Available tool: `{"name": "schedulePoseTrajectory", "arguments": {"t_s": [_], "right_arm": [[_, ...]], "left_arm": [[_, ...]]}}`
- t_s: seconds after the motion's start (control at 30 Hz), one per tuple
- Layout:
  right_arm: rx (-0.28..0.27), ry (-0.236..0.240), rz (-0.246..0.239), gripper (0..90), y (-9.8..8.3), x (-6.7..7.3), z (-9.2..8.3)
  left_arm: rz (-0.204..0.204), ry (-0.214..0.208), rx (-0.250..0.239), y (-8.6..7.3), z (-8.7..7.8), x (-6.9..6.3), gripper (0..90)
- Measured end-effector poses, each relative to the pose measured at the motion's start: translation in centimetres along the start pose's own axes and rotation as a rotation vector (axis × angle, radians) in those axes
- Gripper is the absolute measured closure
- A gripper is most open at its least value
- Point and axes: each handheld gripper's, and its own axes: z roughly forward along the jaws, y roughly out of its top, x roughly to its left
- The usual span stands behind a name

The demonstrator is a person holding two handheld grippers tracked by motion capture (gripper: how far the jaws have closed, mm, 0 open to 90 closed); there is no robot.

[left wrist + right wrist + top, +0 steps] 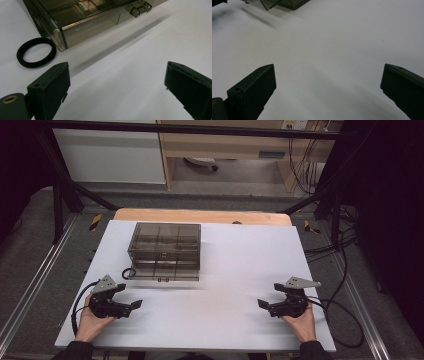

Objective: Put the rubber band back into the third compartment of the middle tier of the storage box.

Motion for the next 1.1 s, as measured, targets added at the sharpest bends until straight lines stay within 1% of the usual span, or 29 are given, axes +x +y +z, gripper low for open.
{"name": "schedulePoseTrajectory", "arguments": {"t_s": [0.37,0.6,0.73,1.1], "right_arm": [[0.003,0.001,0.004,0.7,-0.01,0.04,-0.05],[0.012,0.0,0.005,0.7,-0.05,0.09,-0.01],[0.013,0.001,0.005,0.7,-0.05,0.1,0.02],[0.015,0.001,-0.005,0.7,-0.05,0.04,0.06]], "left_arm": [[0.005,0.005,0.007,-0.04,-0.14,0.08,6.0],[0.0,0.006,0.002,-0.06,-0.34,0.27,6.1],[0.002,0.006,0.008,-0.07,-0.43,0.36,6.1],[-0.003,0.01,0.007,-0.02,-0.55,0.55,6.2]]}}
